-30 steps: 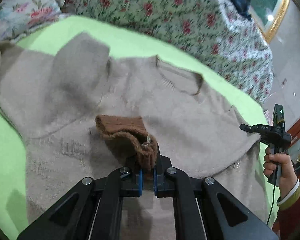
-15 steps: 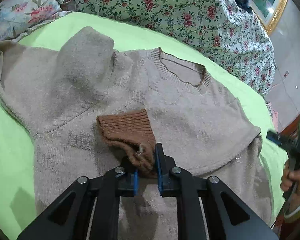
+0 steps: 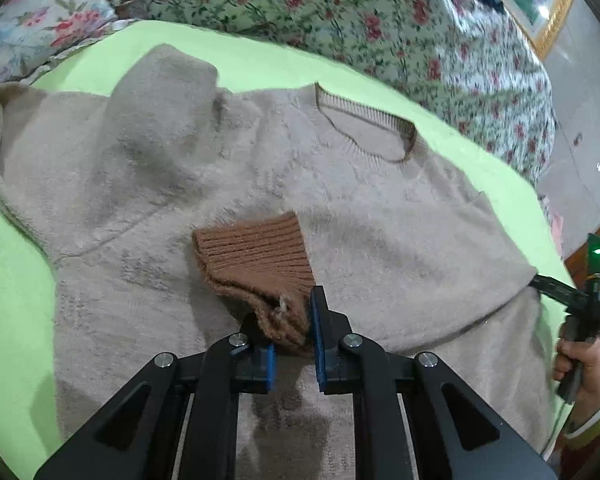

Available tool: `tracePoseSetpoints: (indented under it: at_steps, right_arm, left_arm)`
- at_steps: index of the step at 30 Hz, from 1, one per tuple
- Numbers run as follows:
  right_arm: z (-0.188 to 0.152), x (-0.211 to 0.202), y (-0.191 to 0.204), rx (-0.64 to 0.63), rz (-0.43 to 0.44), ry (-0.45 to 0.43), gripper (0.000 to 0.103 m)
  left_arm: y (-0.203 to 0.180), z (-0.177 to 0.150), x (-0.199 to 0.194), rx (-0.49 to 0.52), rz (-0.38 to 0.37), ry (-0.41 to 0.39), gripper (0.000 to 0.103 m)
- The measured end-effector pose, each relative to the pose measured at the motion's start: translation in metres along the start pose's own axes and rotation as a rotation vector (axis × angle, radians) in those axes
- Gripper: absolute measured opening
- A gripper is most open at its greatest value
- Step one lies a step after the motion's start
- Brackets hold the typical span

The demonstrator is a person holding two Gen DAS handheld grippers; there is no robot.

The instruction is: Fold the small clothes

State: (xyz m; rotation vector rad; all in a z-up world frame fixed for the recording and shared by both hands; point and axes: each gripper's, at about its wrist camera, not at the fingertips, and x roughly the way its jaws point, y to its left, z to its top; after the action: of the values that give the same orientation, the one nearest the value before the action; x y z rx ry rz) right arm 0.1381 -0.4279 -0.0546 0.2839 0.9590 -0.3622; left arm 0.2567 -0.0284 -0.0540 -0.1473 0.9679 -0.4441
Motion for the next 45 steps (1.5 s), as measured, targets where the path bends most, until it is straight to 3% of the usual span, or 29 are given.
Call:
tracePoseSetpoints:
  at_steps: [5,9,12,17,18,19,20,21,23,26,31,33,34,36,39,41,43,45]
  right_arm:
    - [-0.014,-0.030,-0.013,-0.020,0.034,0.026,0.072]
    - [0.000,-0.049,-0.008,0.044,0.216,-0.054,0.074]
    - [0.035,-0.017,0.009,0.039,0.274,-0.045,0.074]
    - [0.082,0.072,0.012,0.104,0.261,0.056,0.074]
    - [0.087,0.073,0.016,0.103,0.278,0.029,0.066]
    - [0.090,0.073,0.019,0.086,0.296,0.035,0.049]
    - [0.094,0.076,0.027,0.067,0.333,0.089,0.009]
    - [0.096,0.072,0.031,0.048,0.309,0.082,0.008]
    - [0.107,0.055,0.038,-0.026,0.212,-0.004,0.007]
    - [0.120,0.043,0.028,0.035,0.213,-0.077,0.007]
    - [0.105,0.074,0.038,-0.023,0.077,0.015,0.010]
    - [0.096,0.056,0.036,-0.001,0.021,-0.020,0.025]
    - [0.089,0.039,0.036,0.009,-0.009,-0.047,0.027]
    - [0.074,0.005,0.051,-0.004,0.084,-0.112,0.027]
    - [0.040,-0.020,0.084,-0.100,0.315,-0.080,0.034]
    - [0.021,-0.011,0.098,-0.142,0.297,-0.002,0.041]
    - [0.004,0.009,0.095,-0.118,0.231,0.082,0.042]
    - [-0.002,0.003,0.087,-0.070,0.268,0.055,0.042]
  left_arm:
    - [0.005,-0.004,-0.002,0.013,-0.013,0.023,0.015]
    - [0.012,-0.004,-0.001,-0.002,-0.033,0.034,0.017]
    - [0.010,-0.003,-0.001,0.012,-0.022,0.037,0.017]
    - [0.013,-0.002,0.002,0.006,-0.028,0.037,0.019]
    - [0.013,-0.002,0.004,0.006,-0.032,0.038,0.018]
    - [0.012,-0.002,0.005,0.011,-0.033,0.038,0.016]
    - [0.010,-0.001,0.006,0.016,-0.030,0.035,0.016]
    - [0.007,0.002,0.008,0.026,-0.024,0.034,0.013]
    - [0.004,0.007,0.008,0.035,-0.013,0.025,0.011]
    - [0.002,0.011,0.009,0.042,0.004,0.015,0.010]
    - [0.006,0.006,0.008,0.043,0.018,0.032,0.015]
    - [0.010,0.002,0.000,0.048,0.036,0.027,0.018]
    - [0.012,-0.001,-0.004,0.050,0.044,0.025,0.020]
    - [0.019,-0.005,-0.013,0.036,0.047,0.018,0.022]
    - [0.032,-0.010,-0.024,0.004,0.054,0.009,0.022]
    - [0.044,-0.012,-0.036,-0.025,0.073,-0.003,0.022]
    - [0.063,-0.013,-0.052,-0.043,0.108,-0.021,0.025]
    - [0.082,-0.010,-0.068,-0.057,0.167,-0.043,0.035]
